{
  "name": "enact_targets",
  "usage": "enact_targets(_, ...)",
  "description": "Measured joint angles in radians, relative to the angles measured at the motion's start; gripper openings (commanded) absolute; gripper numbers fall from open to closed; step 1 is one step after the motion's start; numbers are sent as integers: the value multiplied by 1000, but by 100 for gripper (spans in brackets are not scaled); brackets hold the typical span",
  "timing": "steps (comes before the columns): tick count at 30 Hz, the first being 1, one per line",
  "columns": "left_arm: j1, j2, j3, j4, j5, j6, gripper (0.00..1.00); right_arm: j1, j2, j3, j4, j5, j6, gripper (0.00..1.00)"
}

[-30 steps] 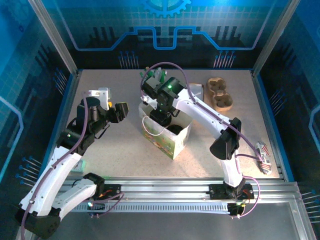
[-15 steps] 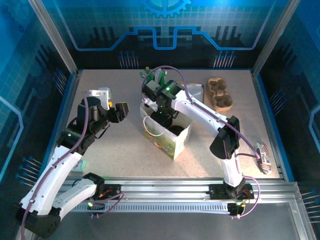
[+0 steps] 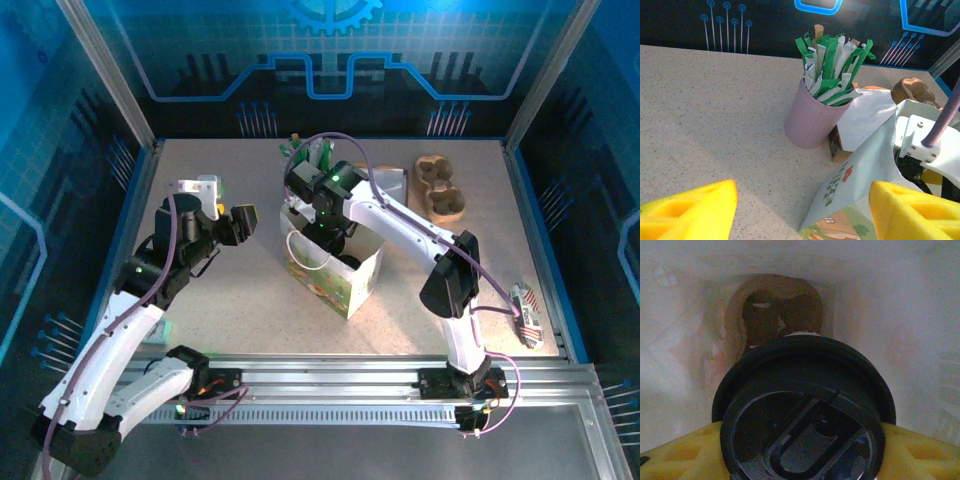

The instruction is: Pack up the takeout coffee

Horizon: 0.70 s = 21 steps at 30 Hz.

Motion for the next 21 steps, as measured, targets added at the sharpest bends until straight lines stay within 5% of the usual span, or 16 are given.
enact_targets(21, 0, -1, -1, 0, -4, 0, 71, 2, 2, -51, 36, 1, 26, 53)
